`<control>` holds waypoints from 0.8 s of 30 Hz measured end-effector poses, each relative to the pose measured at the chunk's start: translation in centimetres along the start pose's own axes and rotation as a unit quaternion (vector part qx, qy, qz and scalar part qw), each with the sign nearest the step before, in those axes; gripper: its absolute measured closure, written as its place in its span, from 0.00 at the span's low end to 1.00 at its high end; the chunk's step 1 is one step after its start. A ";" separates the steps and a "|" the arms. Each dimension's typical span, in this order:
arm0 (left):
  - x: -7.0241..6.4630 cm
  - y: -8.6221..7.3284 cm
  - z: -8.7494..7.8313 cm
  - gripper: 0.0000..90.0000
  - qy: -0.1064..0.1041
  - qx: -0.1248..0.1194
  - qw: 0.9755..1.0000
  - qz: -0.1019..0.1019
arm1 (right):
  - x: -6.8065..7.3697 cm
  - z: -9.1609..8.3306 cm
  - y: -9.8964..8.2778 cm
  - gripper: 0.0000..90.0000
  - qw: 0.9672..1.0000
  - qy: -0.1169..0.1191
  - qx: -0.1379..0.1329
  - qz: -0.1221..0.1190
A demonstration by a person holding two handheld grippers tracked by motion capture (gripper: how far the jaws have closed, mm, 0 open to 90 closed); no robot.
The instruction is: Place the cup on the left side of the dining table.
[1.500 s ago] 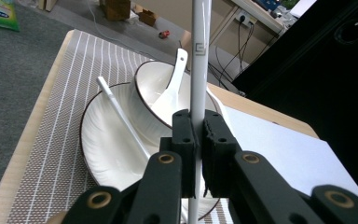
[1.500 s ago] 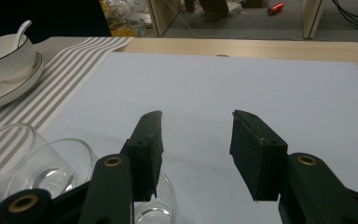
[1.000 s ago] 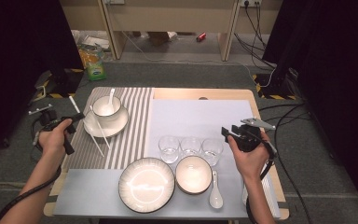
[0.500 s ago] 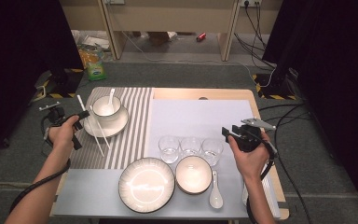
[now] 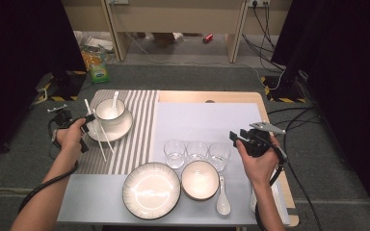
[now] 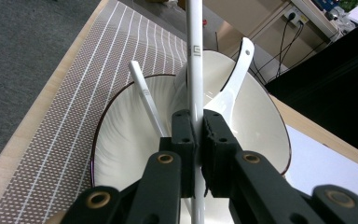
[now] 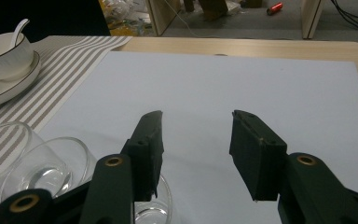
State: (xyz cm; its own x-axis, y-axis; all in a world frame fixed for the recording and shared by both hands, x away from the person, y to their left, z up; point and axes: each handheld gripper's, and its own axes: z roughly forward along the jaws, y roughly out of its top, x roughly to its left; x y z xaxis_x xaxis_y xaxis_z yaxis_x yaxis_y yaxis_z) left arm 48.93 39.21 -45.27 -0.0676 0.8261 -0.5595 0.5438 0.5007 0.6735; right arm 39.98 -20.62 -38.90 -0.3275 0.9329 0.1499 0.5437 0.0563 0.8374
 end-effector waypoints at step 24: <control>1.0 -0.2 1.3 0.93 0.047 0.013 0.999 0.002 | 0.0 0.2 0.0 0.60 1.000 0.003 0.002 0.000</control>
State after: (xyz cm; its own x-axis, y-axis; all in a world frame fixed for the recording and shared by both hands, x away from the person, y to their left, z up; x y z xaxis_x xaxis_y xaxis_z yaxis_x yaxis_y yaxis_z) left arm 49.84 39.58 -46.63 -0.1428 0.8499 -0.5073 0.5662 0.4905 0.6624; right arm 40.07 -20.52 -39.03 -0.3314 0.9310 0.1530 0.5471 0.0575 0.8351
